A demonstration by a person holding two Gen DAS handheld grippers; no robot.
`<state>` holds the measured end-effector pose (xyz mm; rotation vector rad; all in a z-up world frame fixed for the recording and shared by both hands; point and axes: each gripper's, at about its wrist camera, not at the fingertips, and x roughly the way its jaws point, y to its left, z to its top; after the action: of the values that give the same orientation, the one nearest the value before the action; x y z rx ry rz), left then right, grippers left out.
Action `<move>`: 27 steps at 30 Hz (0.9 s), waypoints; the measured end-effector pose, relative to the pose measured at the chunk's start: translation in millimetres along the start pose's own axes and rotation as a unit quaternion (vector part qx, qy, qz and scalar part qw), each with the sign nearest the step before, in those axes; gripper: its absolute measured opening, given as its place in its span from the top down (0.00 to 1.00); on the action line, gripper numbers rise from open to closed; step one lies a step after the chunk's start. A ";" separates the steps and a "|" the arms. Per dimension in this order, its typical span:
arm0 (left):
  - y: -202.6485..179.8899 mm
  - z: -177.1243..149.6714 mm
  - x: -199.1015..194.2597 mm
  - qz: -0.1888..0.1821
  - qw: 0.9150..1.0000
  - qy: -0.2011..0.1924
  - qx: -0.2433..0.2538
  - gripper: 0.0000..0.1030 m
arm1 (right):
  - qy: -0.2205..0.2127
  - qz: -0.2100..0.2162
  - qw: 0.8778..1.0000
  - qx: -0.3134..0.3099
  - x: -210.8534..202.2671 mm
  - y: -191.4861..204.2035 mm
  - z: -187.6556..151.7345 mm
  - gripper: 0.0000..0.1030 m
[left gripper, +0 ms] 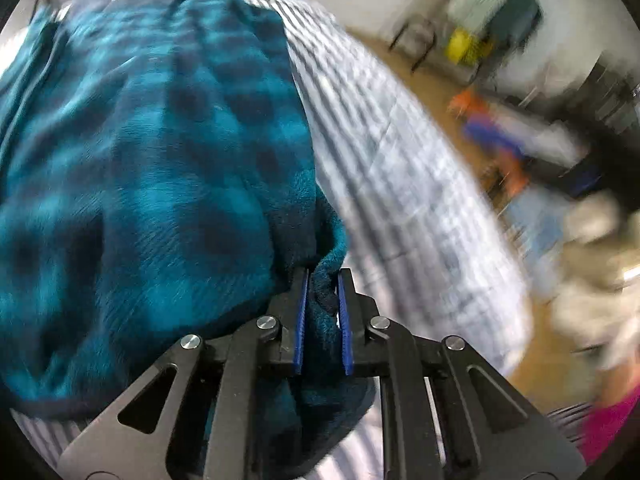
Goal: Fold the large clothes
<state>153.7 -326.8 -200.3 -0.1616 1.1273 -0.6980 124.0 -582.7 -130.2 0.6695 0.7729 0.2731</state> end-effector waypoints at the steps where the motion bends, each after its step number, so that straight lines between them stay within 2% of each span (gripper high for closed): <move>1: 4.7 0.8 -11.7 -0.019 1.000 -0.012 -0.014 0.89 | 0.004 -0.003 1.000 0.002 6.3 0.6 1.3 0.53; 2: 9.2 1.9 -23.7 -0.031 0.999 -0.025 -0.025 0.89 | 0.010 -0.006 1.000 0.004 15.4 1.8 3.4 0.48; 5: 16.9 2.5 -48.1 -0.045 0.997 -0.051 -0.035 0.90 | 0.030 -0.005 0.999 0.016 46.3 4.0 11.5 0.45; 10: 23.5 1.3 -62.4 -0.059 0.995 -0.063 -0.044 0.90 | 0.047 0.028 0.996 0.064 97.2 3.5 31.5 0.41; 15: 27.5 2.5 -66.2 -0.072 0.994 -0.067 -0.050 0.90 | 0.058 0.029 0.994 0.087 152.3 4.6 48.3 0.42; 18: 31.2 2.4 -70.2 -0.078 0.993 -0.071 -0.051 0.90 | 0.069 0.034 0.993 0.091 183.3 9.6 55.4 0.51; 19: 34.0 2.3 -71.7 -0.080 0.993 -0.071 -0.052 0.90 | 0.077 0.039 0.992 0.088 192.5 13.9 56.5 0.69; 20: 36.6 2.6 -73.2 -0.081 0.993 -0.071 -0.053 0.90 | 0.083 0.036 0.992 0.082 199.2 19.1 58.0 0.79; 22: 43.8 0.5 -76.9 -0.083 0.992 -0.071 -0.058 0.91 | 0.085 -0.017 0.995 0.044 205.8 37.5 60.4 0.90; 27: 67.1 -4.0 -83.1 -0.093 0.989 -0.076 -0.085 0.91 | 0.070 -0.078 0.994 -0.038 206.5 88.5 67.0 0.93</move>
<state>158.7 -224.9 -168.4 -0.4618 1.0330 -0.7416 316.5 -450.7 -152.0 0.5184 0.9404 0.2075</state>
